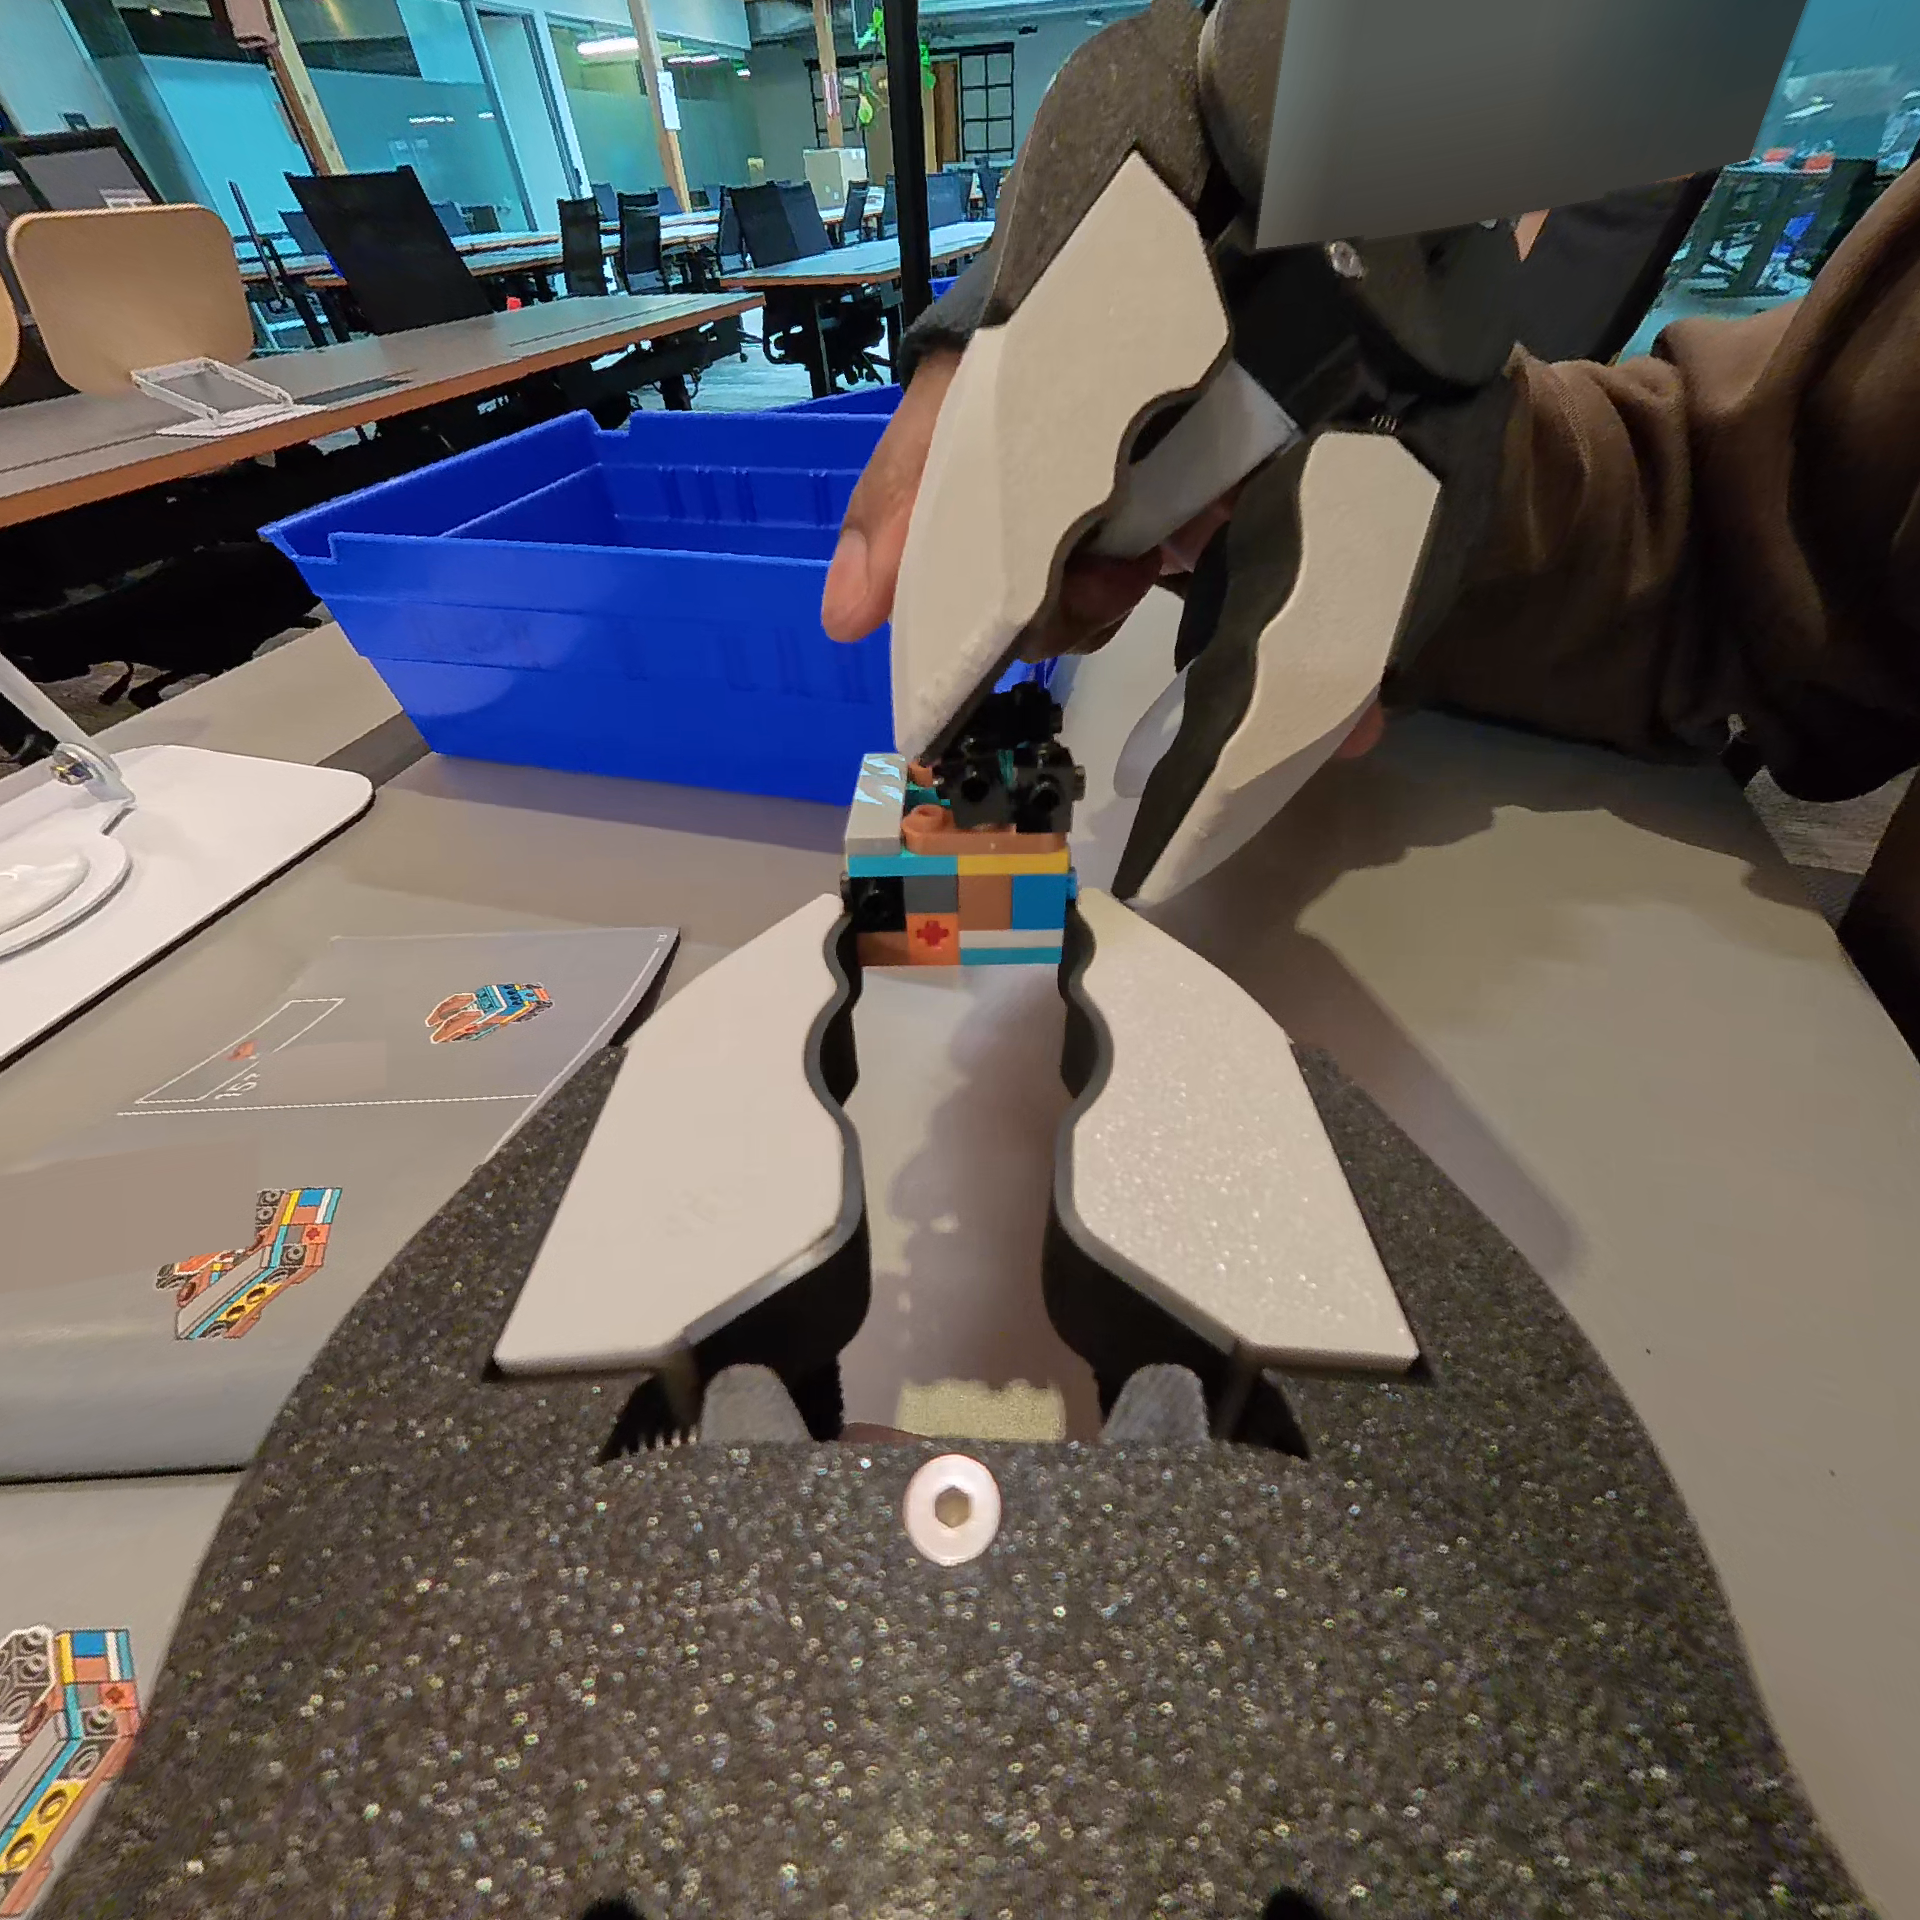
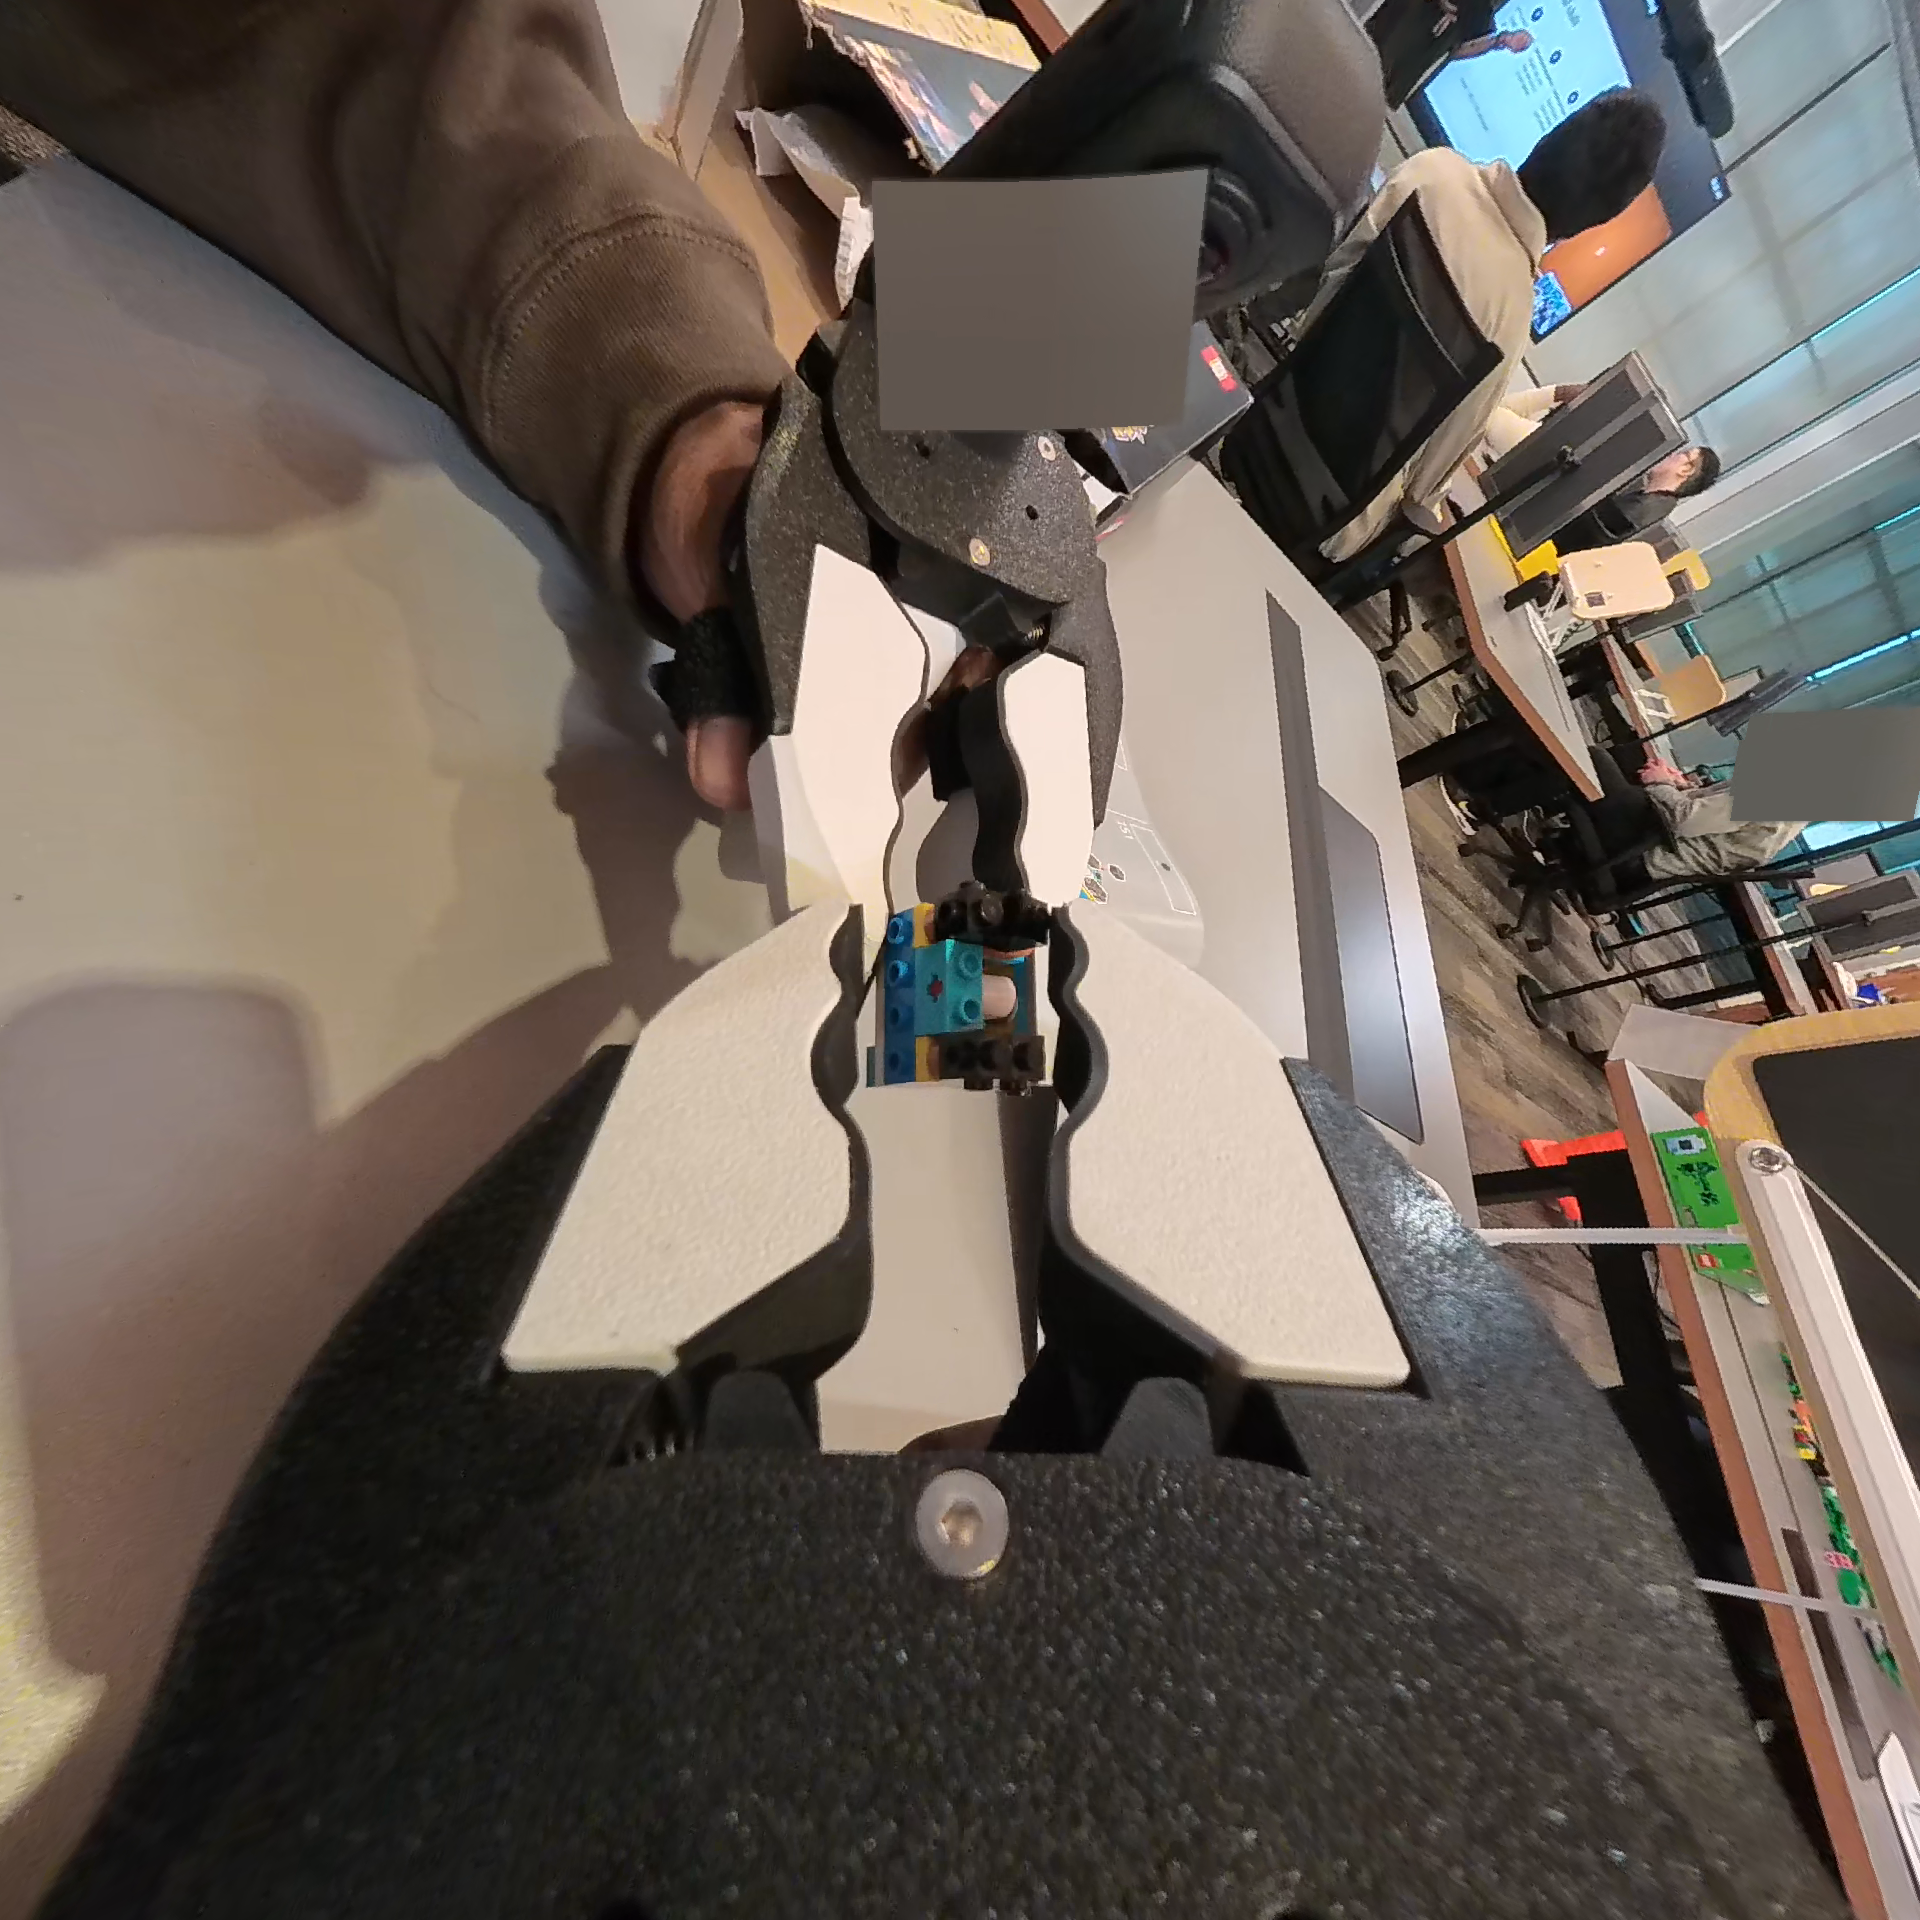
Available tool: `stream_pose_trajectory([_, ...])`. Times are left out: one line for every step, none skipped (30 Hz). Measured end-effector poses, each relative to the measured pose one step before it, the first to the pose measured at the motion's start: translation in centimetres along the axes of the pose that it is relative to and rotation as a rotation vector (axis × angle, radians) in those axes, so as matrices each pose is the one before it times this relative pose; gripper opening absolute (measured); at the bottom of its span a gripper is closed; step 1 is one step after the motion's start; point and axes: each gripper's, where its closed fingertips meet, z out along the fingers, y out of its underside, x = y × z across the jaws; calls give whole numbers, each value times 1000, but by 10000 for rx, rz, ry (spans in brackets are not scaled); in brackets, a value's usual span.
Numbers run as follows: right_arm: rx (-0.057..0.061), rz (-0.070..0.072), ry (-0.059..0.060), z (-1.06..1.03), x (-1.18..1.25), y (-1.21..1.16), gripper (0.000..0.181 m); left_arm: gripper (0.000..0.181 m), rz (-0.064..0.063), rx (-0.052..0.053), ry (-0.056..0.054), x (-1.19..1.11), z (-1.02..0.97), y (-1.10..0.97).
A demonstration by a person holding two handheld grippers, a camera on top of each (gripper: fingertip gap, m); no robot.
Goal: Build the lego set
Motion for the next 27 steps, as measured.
stream_pose_trajectory([10,-1,2,-12,8,-28,33,36,8,18,9,22,-3,-32])
stream_pose_trajectory([7,-3,2,-11,3,-16,34,36,-7,13,14,21,0,-15])
stream_pose_trajectory([3,-1,2,-9,-5,-5,34,36,3,10,3,-2,-4,-21])
stream_pose_trajectory([3,-5,4,-7,7,1,34,36,4,1,-2,5,-2,-1])
stream_pose_trajectory([7,7,1,3,9,-9,34,36,1,7,1,-1,-4,-8])
stream_pose_trajectory([8,14,-5,-3,5,-1,34,36,-2,6,7,0,6,-7])
stream_pose_trajectory([9,13,-1,-13,2,-3,34,36,-1,11,1,0,-2,-12])
stream_pose_trajectory([10,7,3,-1,19,-4,34,36,-5,5,9,12,-6,-5])
stream_pose_trajectory([15,16,-6,-13,-1,-18,34,36,3,13,8,16,-3,-15])
stream_pose_trajectory([13,17,-2,-8,6,-3,34,36,5,17,6,1,2,-20])
stream_pose_trajectory([14,9,2,-5,16,-21,34,36,-4,13,3,3,-10,-14])
stream_pose_trajectory([15,18,-3,-9,-4,-12,34,36,-2,17,5,15,0,-20])
stream_pose_trajectory([11,15,-2,-10,6,0,34,36,0,8,4,2,-4,-8])
stream_pose_trajectory([7,7,-1,-1,1,1,34,36,2,-2,-1,-2,-1,2])
stream_pose_trajectory([9,10,1,-2,16,-2,35,36,6,6,3,0,4,-8])
stream_pose_trajectory([9,0,16,-11,32,-20,35,36,-5,17,4,14,-10,-18])
stream_pose_trajectory([10,-10,23,-23,32,-29,36,36,-14,20,12,10,-4,-32])
stream_pose_trajectory([13,-13,39,-28,62,-23,36,36,-19,34,12,-2,-21,-46])
stream_pose_trajectory([26,-6,46,-29,79,-36,36,36,-35,37,26,15,-28,-58])
stream_pose_trajectory([37,-2,54,-37,94,-36,37,36,-34,39,23,1,-24,-60])
stream_pose_trajectory([45,-13,64,-41,101,-24,38,36,-21,20,18,9,-24,-50])
stream_pose_trajectory([52,-31,65,-32,82,-7,39,36,-9,4,22,20,-17,-22])
stream_pose_trajectory([55,-57,55,-43,67,5,40,36,-11,5,15,12,-17,-23])
stream_pose_trajectory([48,-85,9,-35,-20,35,42,36,-25,16,9,-19,-21,-35])
stream_pose_trajectory([38,-103,24,-43,-16,66,45,36,-35,25,-8,-51,-42,-42])
stream_pose_trajectory([62,-126,58,-56,25,16,48,36,-31,18,-12,-71,-55,-42])
stream_pose_trajectory([95,-126,69,-76,29,-48,49,36,-16,26,-24,-89,-62,-51])
